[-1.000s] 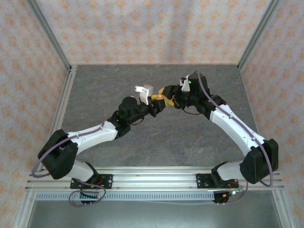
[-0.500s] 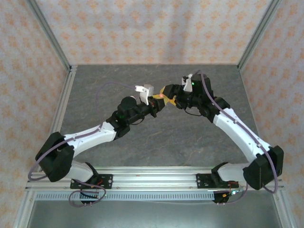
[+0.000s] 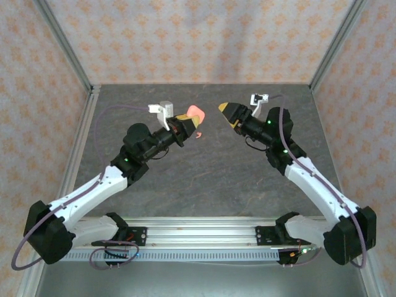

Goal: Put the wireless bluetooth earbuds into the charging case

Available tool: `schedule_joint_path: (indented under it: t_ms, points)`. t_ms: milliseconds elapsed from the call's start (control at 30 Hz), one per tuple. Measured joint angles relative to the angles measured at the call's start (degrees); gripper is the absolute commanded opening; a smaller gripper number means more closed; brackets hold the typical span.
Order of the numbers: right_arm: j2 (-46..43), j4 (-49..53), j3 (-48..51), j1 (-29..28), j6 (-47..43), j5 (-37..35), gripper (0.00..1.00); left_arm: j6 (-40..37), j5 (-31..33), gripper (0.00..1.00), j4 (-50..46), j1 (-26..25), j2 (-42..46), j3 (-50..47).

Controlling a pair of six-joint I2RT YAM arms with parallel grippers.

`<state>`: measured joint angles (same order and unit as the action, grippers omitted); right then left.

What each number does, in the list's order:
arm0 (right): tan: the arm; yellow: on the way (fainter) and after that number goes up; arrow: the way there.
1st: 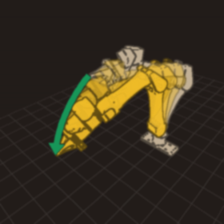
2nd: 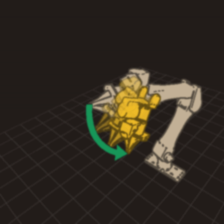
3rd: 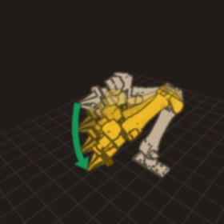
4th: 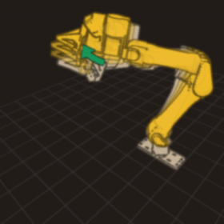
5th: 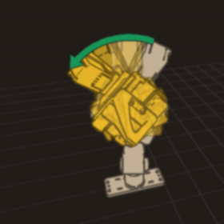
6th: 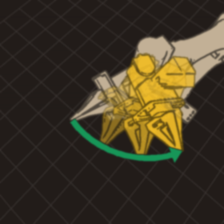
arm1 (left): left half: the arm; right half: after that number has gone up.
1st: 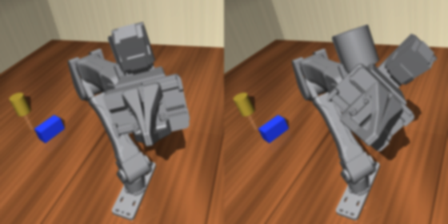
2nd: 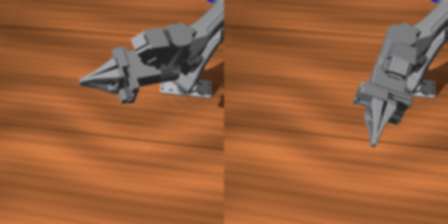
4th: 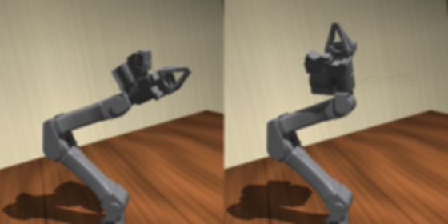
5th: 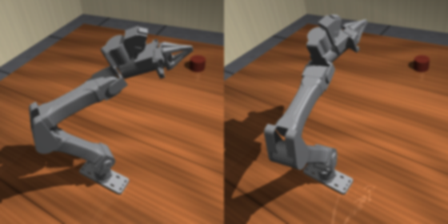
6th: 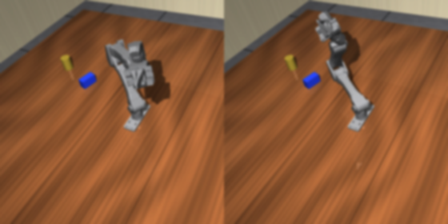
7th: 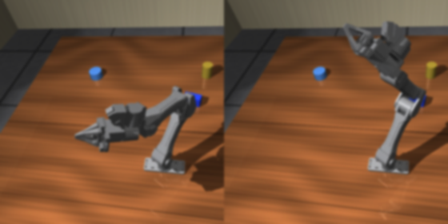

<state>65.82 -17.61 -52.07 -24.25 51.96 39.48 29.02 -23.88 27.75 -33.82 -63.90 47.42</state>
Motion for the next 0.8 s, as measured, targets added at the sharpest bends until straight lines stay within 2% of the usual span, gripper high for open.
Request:
schedule_joint_path:
  t_ms: [200, 333, 667, 800]
  points:
    - [6.12, -17.31, 0.46, -0.24, 8.20, 4.42, 0.67, 7.13, -2.84, 0.00, 0.15, 1.38, 0.74, 0.04]
    - [6.73, -22.40, 0.48, -1.53, 9.46, 5.01, 0.67, 10.88, -4.68, 0.00, 0.24, 2.08, -0.35, 0.68]
    - [6.78, -18.91, 0.48, -5.70, 6.16, 4.17, 0.65, 15.13, -5.90, 0.00, 0.55, 2.36, -1.68, 1.53]
    - [7.21, -16.57, 0.42, -6.54, 4.70, 3.82, 0.51, 16.02, -5.88, 0.00, 1.20, 2.38, -1.68, 1.73]
